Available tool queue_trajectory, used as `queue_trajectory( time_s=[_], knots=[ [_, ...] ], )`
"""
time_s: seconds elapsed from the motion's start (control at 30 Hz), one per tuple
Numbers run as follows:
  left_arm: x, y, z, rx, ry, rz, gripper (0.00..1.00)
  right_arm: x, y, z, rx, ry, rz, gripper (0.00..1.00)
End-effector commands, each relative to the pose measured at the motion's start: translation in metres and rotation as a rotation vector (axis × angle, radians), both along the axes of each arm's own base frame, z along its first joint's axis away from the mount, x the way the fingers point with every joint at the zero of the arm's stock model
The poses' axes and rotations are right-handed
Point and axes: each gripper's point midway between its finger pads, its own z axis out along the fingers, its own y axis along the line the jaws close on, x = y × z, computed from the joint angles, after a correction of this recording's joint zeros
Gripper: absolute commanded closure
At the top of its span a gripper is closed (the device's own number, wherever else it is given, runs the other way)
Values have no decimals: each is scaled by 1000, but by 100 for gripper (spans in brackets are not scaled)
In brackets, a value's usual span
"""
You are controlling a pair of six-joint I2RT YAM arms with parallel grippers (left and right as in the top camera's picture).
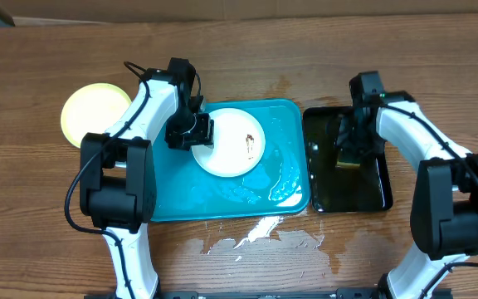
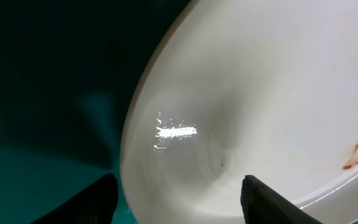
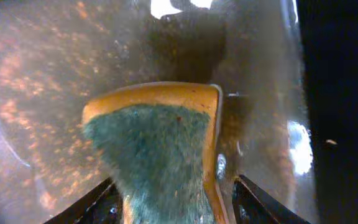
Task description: Clean dirty plates on tray and stack at the side
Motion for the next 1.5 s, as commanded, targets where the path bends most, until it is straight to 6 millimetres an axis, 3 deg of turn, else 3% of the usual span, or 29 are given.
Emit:
queue_trajectory(
  time_s=[0.0, 0.13, 0.17, 0.23, 0.53, 0.73, 1.37, 1.47],
  knots=[
    [-3, 0, -6, 10, 17, 6, 36, -3, 1, -2, 5, -27, -5, 44],
    [-2, 0, -6, 10, 15, 6, 38, 0, 2, -2, 6, -44, -1, 69],
    [-2, 0, -6, 10, 14, 6, 38, 3, 2, 1, 7, -51, 3, 82],
    [-1, 0, -6, 9, 8, 6, 38, 8, 3, 10, 7, -54, 3, 96],
    [-1, -1, -6, 8, 11, 5, 38, 9, 3, 78, 5, -21, 3, 96],
    [-2, -1, -6, 9, 14, 5, 37, -9, 10, 105, 58, -24, 9, 96],
    [0, -4, -5, -11, 8, 6, 28, -22, 38, 108, 224, 31, 29, 96],
    [0, -4, -5, -12, 5, 6, 28, -21, 32, 105, 184, 26, 25, 96]
  ],
)
